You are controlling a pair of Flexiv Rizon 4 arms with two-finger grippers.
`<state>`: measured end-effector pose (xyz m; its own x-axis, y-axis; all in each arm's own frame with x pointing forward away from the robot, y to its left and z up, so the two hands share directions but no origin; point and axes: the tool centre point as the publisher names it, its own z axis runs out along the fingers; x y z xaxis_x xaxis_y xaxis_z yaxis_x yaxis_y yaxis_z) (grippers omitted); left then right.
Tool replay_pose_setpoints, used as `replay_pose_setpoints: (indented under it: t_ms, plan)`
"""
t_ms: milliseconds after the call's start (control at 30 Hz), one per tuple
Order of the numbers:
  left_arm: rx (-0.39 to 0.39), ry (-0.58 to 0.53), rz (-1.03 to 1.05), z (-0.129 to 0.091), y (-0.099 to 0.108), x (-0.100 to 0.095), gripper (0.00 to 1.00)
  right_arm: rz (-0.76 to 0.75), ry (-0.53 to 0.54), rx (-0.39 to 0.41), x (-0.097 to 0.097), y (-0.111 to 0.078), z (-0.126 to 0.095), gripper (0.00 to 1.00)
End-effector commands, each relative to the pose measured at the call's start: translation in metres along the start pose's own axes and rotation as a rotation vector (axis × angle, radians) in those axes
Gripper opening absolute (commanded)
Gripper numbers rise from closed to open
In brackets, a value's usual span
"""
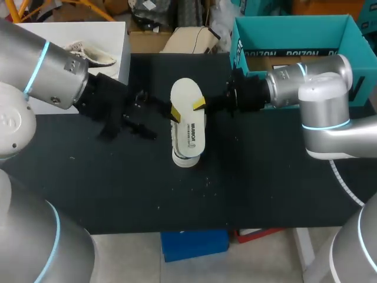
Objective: Take the shoe out of the shoebox, open the shoe tongue, remove and reinsert the insole, then place the shoe into the shoebox
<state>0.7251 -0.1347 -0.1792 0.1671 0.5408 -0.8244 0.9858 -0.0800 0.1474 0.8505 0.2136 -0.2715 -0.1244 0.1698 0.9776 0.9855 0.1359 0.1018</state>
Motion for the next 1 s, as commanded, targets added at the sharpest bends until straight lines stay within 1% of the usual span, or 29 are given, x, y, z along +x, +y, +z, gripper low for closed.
replay_pose_setpoints:
  t_ms: [33, 233, 267, 300, 333, 367, 433, 467, 600, 700, 867, 1000]
  plan:
    - [-0.035, -0.559, 0.0, -0.002, -0.01, 0.008, 1.0, 0.0, 0.0, -0.002, 0.0, 0.0, 0.001, 0.0]
    - [-0.035, -0.559, 0.0, -0.002, -0.01, 0.008, 1.0, 0.0, 0.0, -0.002, 0.0, 0.0, 0.001, 0.0]
    - [-0.079, -0.521, 0.029, 0.001, -0.01, 0.008, 1.0, 0.0, 0.0, -0.002, 0.0, 0.0, 0.001, 0.0]
    - [-0.073, -0.564, 0.038, 0.003, -0.01, 0.009, 1.0, 0.0, 0.0, -0.002, 0.0, 0.0, 0.001, 0.0]
    - [-0.089, -0.586, 0.045, 0.005, -0.008, 0.011, 1.0, 0.0, 0.0, -0.002, 0.0, 0.0, 0.001, 0.0]
    - [-0.114, -0.558, 0.045, 0.008, -0.005, 0.016, 1.0, 0.0, 0.0, -0.002, 0.0, 0.0, 0.001, 0.0]
    - [-0.136, -0.561, 0.05, 0.012, -0.001, 0.023, 1.0, 0.0, 0.0, -0.002, 0.0, 0.0, 0.001, 0.0]
    - [-0.145, -0.542, 0.055, 0.015, 0.001, 0.026, 1.0, 0.0, 0.0, -0.002, 0.0, 0.0, 0.001, 0.0]
    - [-0.191, -0.549, 0.059, 0.015, 0.01, 0.037, 1.0, 0.0, 0.0, -0.002, 0.0, 0.0, 0.001, 0.0]
    - [-0.2, -0.556, 0.058, 0.017, 0.019, 0.047, 1.0, 0.0, 0.0, -0.002, 0.0, 0.0, 0.001, 0.0]
    - [-0.201, -0.534, 0.064, 0.025, 0.034, 0.062, 1.0, 0.0, 0.0, -0.002, 0.0, 0.0, 0.001, 0.0]
    - [-0.228, -0.546, 0.072, 0.029, 0.049, 0.073, 1.0, 0.0, 0.0, -0.002, 0.0, 0.0, 0.001, 0.0]
